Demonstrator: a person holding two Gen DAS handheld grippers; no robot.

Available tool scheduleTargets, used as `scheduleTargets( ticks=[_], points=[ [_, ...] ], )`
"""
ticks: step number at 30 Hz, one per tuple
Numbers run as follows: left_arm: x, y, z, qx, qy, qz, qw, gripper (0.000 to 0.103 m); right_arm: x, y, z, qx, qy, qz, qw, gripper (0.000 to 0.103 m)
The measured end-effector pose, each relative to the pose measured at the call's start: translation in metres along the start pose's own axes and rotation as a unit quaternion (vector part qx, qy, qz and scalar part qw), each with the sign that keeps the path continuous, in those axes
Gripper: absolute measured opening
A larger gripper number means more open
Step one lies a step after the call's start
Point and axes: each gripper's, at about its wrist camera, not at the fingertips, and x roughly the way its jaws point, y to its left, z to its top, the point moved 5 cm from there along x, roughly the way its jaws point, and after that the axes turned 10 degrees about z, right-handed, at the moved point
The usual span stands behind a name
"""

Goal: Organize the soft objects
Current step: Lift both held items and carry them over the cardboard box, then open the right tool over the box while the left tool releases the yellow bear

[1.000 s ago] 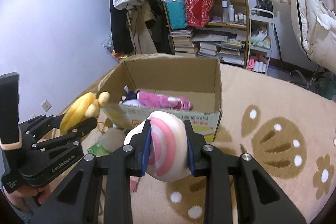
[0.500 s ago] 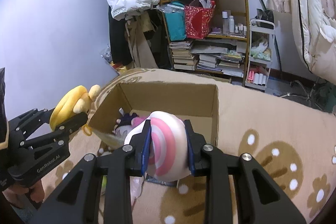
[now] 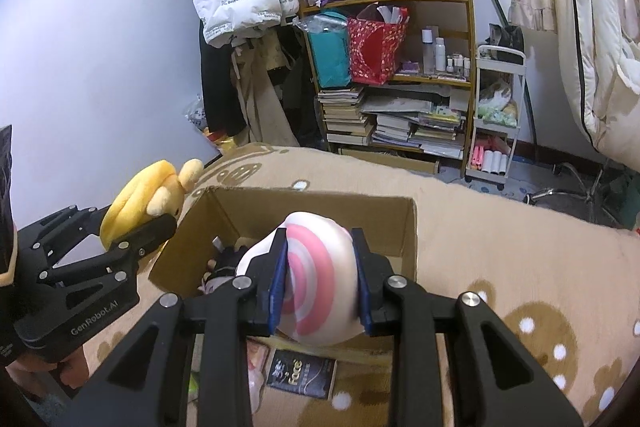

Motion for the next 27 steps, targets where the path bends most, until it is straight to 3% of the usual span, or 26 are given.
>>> scheduleTargets(
  ticks=[7, 17, 20, 27],
  points=[
    [0.015, -0.010, 0.010, 0.010, 0.002, -0.002, 0.9999, 0.043, 0.015, -0.006, -0.001, -0.014, 0.013, -0.004, 1.000, 0.033],
    [0.034, -0.021, -0.015, 0.006, 0.046, -0.027, 0.9986, 0.045, 0.027, -0.017, -0.011, 0.022, 0.030, 0.013, 0.999, 0.039],
    [0.037, -0.021, -0.018, 0.004, 0.055, -0.031, 0.9980, 0.050, 0.029, -0.020, -0.013, 0.021, 0.035, 0.009, 0.999, 0.041],
    [0.029, -0.014, -0.020, -0.003, 0.046, -0.027, 0.9986, 0.072, 0.025, -0.027, -0.015, 0.038, 0.038, 0.002, 0.999, 0.046]
  ],
)
